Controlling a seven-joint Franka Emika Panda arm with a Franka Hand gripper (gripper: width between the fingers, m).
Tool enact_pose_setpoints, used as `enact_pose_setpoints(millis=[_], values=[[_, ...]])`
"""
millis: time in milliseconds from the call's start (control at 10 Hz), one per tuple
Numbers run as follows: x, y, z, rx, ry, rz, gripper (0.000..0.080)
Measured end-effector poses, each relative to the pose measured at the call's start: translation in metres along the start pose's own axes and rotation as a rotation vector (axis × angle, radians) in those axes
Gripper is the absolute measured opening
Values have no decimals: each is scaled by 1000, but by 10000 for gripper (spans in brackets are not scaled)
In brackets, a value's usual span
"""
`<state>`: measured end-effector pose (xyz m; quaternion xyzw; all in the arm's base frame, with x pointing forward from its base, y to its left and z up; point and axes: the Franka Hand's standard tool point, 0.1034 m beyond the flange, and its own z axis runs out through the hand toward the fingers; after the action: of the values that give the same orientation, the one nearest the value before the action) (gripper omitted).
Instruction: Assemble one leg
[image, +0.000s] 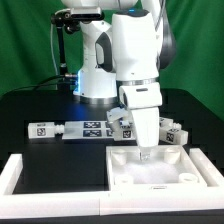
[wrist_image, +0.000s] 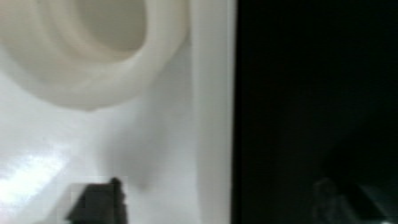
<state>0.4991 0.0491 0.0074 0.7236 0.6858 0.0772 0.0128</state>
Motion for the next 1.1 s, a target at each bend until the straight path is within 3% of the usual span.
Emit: enact_pose_setpoints(millis=[100,200,300,400,700,1100], values=[[3,3,0,-5,2,-4,359],[6,6,-1,-8,4,-6,223],[9,7,0,-1,4,-5,223],[14,6,1,23,1,-13,64],[23,5,3,61,-16,23,60],[23,4,3,61,-19,26,59]])
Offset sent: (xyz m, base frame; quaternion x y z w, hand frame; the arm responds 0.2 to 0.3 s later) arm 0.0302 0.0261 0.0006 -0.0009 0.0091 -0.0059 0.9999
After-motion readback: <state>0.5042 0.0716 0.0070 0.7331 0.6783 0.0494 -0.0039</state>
